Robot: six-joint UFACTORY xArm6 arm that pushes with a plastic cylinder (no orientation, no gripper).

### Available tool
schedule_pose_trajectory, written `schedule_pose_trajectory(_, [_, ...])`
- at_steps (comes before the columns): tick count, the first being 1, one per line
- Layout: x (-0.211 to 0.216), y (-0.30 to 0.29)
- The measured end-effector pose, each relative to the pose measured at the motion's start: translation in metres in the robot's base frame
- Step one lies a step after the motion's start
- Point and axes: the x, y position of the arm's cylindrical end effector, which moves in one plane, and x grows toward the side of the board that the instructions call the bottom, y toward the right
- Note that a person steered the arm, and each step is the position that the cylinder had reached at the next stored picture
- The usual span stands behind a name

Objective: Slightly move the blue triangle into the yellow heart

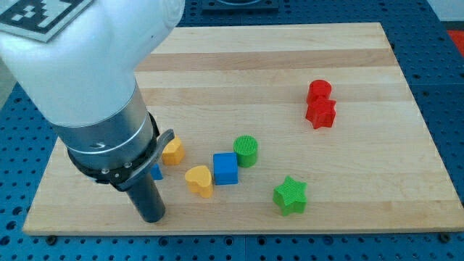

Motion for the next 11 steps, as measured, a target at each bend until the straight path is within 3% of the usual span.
schedule_pose_trajectory(5, [-0.002,-0.05])
schedule_pose_trajectory(11, [-0.076,-0.048])
